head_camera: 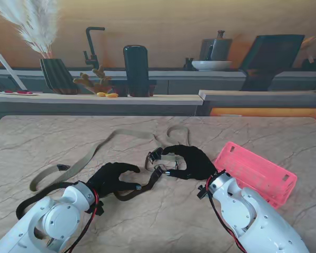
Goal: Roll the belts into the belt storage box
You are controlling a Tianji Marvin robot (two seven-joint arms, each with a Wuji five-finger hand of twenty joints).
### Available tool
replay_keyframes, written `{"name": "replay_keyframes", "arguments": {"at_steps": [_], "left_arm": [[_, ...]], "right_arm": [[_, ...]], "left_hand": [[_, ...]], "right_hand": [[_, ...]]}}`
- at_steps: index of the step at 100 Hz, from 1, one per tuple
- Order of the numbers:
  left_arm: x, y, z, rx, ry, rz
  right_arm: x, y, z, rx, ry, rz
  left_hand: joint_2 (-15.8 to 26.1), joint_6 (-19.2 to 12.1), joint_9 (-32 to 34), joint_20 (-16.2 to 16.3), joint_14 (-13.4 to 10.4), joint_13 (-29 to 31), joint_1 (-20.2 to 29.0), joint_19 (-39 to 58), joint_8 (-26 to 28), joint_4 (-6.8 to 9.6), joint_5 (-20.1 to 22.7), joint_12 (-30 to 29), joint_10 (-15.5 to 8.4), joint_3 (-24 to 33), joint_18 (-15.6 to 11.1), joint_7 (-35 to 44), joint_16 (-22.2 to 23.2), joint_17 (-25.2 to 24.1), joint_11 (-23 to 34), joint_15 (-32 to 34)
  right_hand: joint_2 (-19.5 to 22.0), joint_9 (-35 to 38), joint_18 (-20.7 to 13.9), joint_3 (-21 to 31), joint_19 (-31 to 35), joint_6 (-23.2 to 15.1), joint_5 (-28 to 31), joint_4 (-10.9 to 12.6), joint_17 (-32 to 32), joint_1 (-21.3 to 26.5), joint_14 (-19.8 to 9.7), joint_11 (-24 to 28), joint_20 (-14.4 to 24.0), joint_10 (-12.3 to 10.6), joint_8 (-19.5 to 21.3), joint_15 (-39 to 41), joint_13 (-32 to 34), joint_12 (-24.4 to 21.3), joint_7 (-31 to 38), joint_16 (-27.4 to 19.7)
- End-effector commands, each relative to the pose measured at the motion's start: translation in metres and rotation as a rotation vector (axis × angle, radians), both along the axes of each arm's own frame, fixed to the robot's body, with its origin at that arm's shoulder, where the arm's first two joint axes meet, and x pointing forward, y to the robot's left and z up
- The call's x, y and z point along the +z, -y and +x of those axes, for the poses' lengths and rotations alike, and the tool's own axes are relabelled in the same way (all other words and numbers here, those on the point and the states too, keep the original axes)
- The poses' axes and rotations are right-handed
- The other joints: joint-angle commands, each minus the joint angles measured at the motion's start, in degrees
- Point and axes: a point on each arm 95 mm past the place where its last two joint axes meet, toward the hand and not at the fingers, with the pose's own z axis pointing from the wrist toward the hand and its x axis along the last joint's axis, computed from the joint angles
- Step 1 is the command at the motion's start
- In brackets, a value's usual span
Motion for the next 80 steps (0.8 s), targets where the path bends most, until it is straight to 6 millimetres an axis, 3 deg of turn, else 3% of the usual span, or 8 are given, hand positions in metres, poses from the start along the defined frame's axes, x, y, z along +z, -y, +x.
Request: {"name": "replay_keyframes", "arguments": {"at_steps": [1, 34, 37, 50, 53, 66, 80], "left_arm": [[-0.005, 0.012, -0.004, -0.021, 0.008, 0.034], [-0.027, 0.04, 0.0, 0.031, 0.048, 0.134], [-0.028, 0.041, 0.001, 0.033, 0.056, 0.145], [-0.032, 0.041, 0.002, 0.029, 0.049, 0.181], [-0.033, 0.042, 0.002, 0.027, 0.044, 0.185], [-0.038, 0.042, 0.004, 0.012, 0.029, 0.219], [-0.043, 0.043, 0.005, 0.022, 0.034, 0.237]], "right_arm": [[-0.002, -0.001, -0.004, -0.003, 0.0, 0.006], [-0.001, 0.005, -0.007, -0.031, 0.017, 0.016], [-0.001, 0.005, -0.007, -0.033, 0.018, 0.016], [0.0, 0.006, -0.007, -0.038, 0.021, 0.017], [0.0, 0.006, -0.007, -0.039, 0.021, 0.017], [0.0, 0.006, -0.007, -0.043, 0.022, 0.018], [0.0, 0.006, -0.007, -0.046, 0.025, 0.018]], "left_hand": [[-1.21, 1.01, -1.37, -0.43, -0.7, -1.41, 0.78, 1.55, 0.44, 1.63, -2.09, 0.86, -1.03, 0.27, -1.62, -0.16, 0.75, -1.49, 1.13, 0.71], [-2.52, 4.94, -9.0, -0.98, 0.16, -7.16, -0.05, 4.59, -3.13, 1.92, -8.77, 1.04, 0.4, 3.58, -2.29, -2.37, 1.24, -5.96, 3.72, 3.0], [-3.97, 5.19, -8.78, -2.31, 0.5, -6.84, -2.86, 5.94, -4.2, 1.37, -8.86, 0.43, 0.57, 9.71, -1.82, -1.01, 0.93, -6.01, 4.51, 3.75], [-5.02, 5.43, -6.99, -1.4, 0.52, -5.22, -2.64, 8.08, -3.4, 1.25, -7.19, 1.27, 0.53, 12.14, -1.12, 0.59, 1.66, -5.16, 6.32, 5.38], [-6.27, 5.37, -6.13, -0.84, 0.42, -4.64, -4.43, 8.74, -2.74, 0.8, -6.9, 1.51, 0.55, 17.04, -1.05, 1.19, 1.79, -4.87, 6.74, 5.79], [-7.32, 4.62, -3.39, 0.59, -0.69, -1.82, -3.75, 11.53, -1.2, 0.7, -6.83, 2.26, 0.38, 21.75, -1.57, 4.04, 1.58, -3.22, 8.87, 7.14], [-7.91, 3.76, 0.28, 2.53, -0.05, 1.41, -2.55, 15.32, 1.14, 0.53, -5.46, 3.29, 0.02, 28.25, -0.22, 9.25, 2.52, -1.26, 11.78, 10.7]], "right_hand": [[-1.05, 0.51, -1.63, 1.65, 1.16, -0.82, 0.36, -0.8, 0.12, -1.43, -1.38, 0.5, 0.68, -1.14, -0.26, 0.95, 1.22, 0.38, -0.18, 0.58], [0.01, 1.39, -1.27, 0.86, 1.79, -0.89, 0.8, -0.64, 0.42, -1.68, -1.27, 0.97, 0.82, -1.25, -0.39, 1.63, 1.83, 0.46, -0.08, 0.99], [0.05, 1.38, -1.25, 0.8, 1.81, -0.81, 0.79, -0.62, 0.37, -1.62, -1.38, 0.96, 0.83, -1.26, -0.4, 1.66, 1.85, 0.45, -0.08, 1.01], [0.36, 1.54, -1.17, 0.43, 1.95, -0.73, 0.83, -0.55, 0.38, -1.61, -1.25, 1.01, 0.84, -1.21, -0.45, 1.74, 1.91, 0.45, -0.11, 1.09], [0.43, 1.61, -1.17, 0.37, 1.97, -0.71, 0.87, -0.53, 0.38, -1.56, -1.24, 1.03, 0.84, -1.24, -0.46, 1.79, 1.99, 0.46, -0.1, 1.12], [0.77, 1.84, -1.19, 0.09, 2.09, -0.74, 0.99, -0.45, 0.43, -1.54, -1.31, 1.16, 0.86, -1.31, -0.47, 1.93, 2.16, 0.51, -0.08, 1.22], [1.05, 1.96, -1.09, -0.17, 2.23, -0.73, 1.08, -0.37, 0.5, -1.56, -1.33, 1.21, 0.89, -1.28, -0.48, 2.04, 2.25, 0.53, -0.05, 1.32]]}}
